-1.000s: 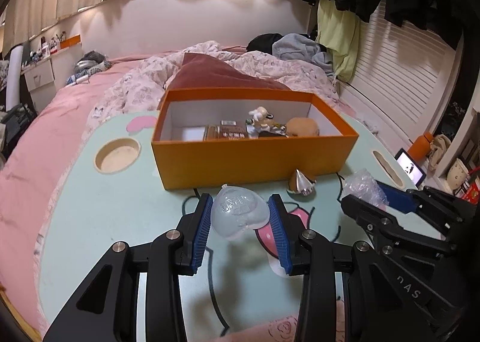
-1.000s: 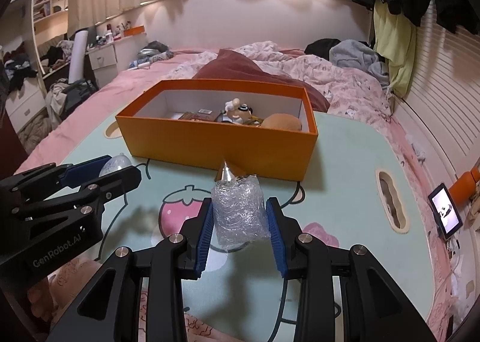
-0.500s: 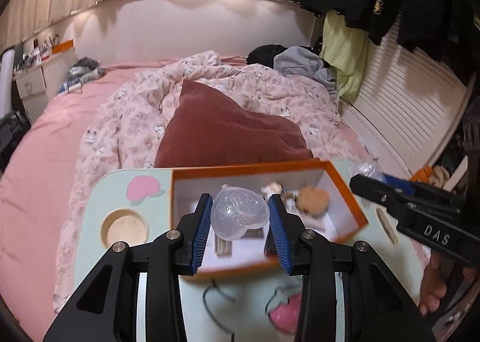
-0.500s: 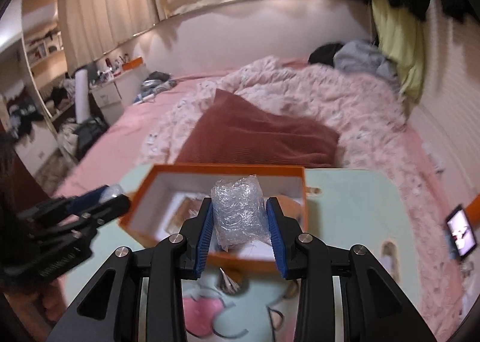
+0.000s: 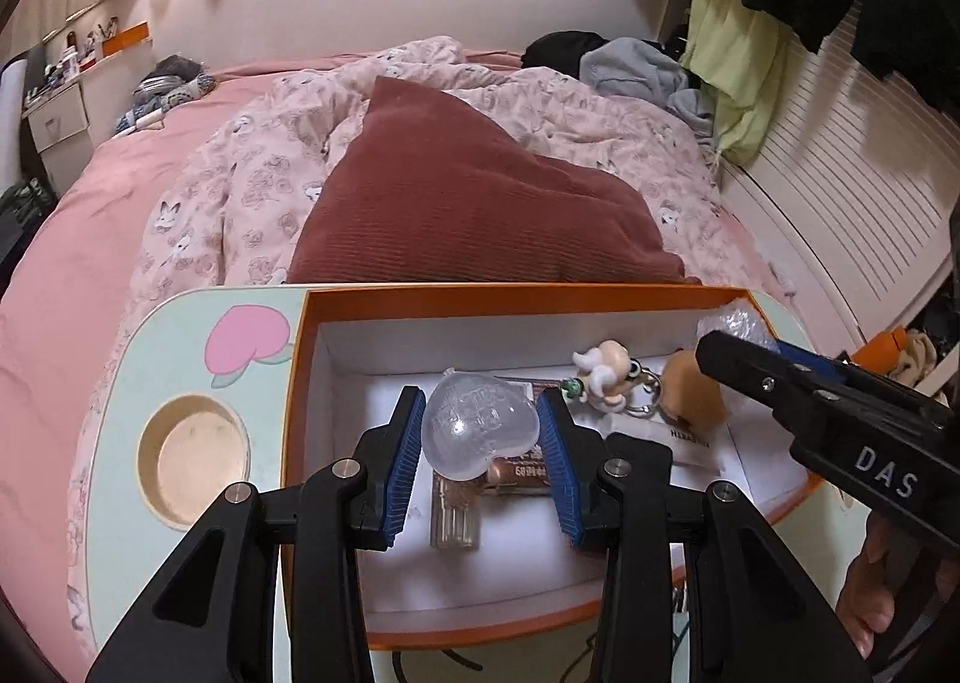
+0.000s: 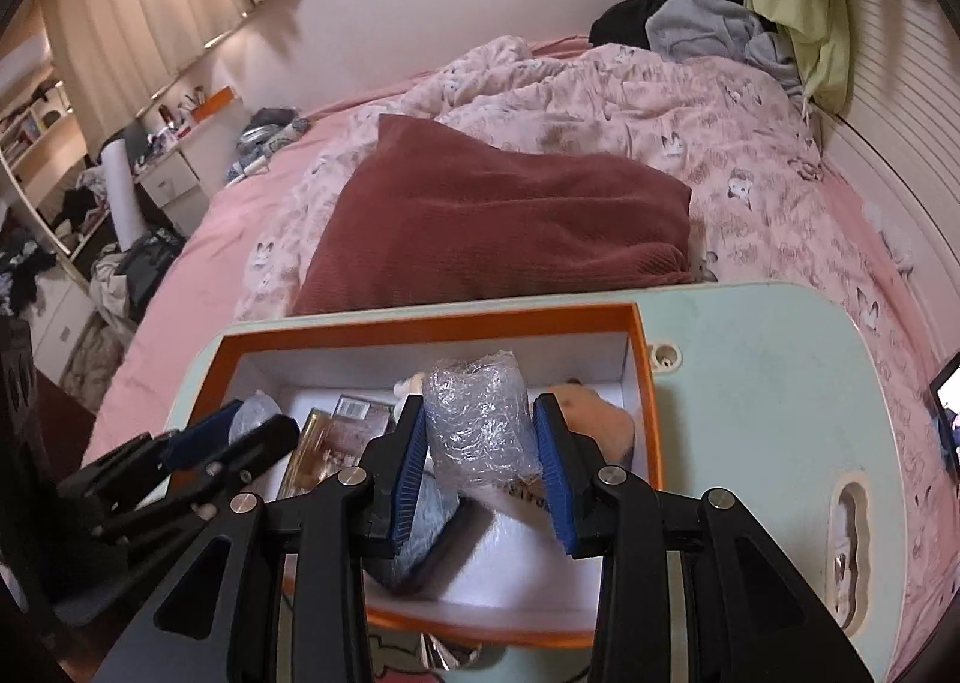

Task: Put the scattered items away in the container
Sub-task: 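Open the left tool over the box while the right tool releases the wrapped ball inside, then withdraw the left tool while the right tool moves to the metal cone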

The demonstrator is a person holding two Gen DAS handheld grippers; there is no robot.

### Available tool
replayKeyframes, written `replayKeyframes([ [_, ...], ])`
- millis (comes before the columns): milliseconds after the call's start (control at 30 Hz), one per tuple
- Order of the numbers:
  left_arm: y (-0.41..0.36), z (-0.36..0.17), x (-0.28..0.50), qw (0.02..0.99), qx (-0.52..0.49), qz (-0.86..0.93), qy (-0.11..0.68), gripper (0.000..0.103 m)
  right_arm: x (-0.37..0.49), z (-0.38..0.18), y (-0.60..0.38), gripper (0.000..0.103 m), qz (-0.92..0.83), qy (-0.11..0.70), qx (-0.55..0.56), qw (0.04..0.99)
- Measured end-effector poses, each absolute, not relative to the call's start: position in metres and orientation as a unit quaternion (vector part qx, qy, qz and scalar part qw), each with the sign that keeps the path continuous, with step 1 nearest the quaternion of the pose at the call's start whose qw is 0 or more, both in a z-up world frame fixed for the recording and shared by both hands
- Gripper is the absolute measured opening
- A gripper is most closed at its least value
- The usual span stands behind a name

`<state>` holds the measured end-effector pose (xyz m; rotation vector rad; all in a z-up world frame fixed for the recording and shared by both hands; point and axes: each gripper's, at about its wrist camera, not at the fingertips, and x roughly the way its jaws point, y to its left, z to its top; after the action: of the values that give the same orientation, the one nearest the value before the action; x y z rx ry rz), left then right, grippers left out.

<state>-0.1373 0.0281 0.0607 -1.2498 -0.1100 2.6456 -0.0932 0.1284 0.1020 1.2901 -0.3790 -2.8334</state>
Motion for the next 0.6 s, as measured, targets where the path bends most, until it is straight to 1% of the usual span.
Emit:
replayKeyframes([
  [33,0.027,0.060,-0.138,0.103,-0.425,0.898,-0.041,0.040,-0.093,0.103,0.127,0.036,-0.905,-0.120,0.407,0.005],
  [67,0.025,0.061,-0.139,0.099,-0.425,0.899,-0.044,0.040,-0.093,0.104,0.126,0.039,-0.907,-0.117,0.404,0.007],
  [100,0.023,0.061,-0.139,0.096,-0.424,0.899,-0.046,0.040,-0.093,0.105,0.125,0.047,-0.909,-0.115,0.401,0.008],
  [133,0.022,0.061,-0.138,0.094,-0.422,0.900,-0.045,0.041,-0.091,0.107,0.125,0.050,-0.912,-0.114,0.395,0.009],
  [200,0.019,0.063,-0.138,0.090,-0.419,0.902,-0.042,0.050,-0.085,0.112,0.126,0.063,-0.918,-0.115,0.380,0.011],
  [233,0.017,0.065,-0.137,0.088,-0.418,0.903,-0.043,0.057,-0.081,0.115,0.126,0.064,-0.921,-0.116,0.372,0.013],
  [267,0.015,0.067,-0.135,0.087,-0.415,0.904,-0.048,0.060,-0.076,0.118,0.127,0.064,-0.923,-0.117,0.366,0.013],
  [300,0.012,0.068,-0.132,0.089,-0.413,0.905,-0.056,0.068,-0.072,0.121,0.129,0.064,-0.925,-0.118,0.360,0.013],
  [333,0.009,0.070,-0.129,0.092,-0.409,0.905,-0.065,0.070,-0.067,0.125,0.131,0.064,-0.928,-0.119,0.353,0.014],
  [467,-0.003,0.079,-0.108,0.094,-0.381,0.916,-0.085,0.070,-0.035,0.131,0.130,0.064,-0.933,-0.107,0.343,0.017],
  [567,-0.006,0.079,-0.088,0.095,-0.370,0.920,-0.091,0.070,-0.009,0.119,0.124,0.064,-0.929,-0.091,0.359,0.033],
  [600,-0.005,0.078,-0.083,0.095,-0.369,0.920,-0.091,0.070,-0.002,0.112,0.121,0.063,-0.926,-0.084,0.366,0.039],
])
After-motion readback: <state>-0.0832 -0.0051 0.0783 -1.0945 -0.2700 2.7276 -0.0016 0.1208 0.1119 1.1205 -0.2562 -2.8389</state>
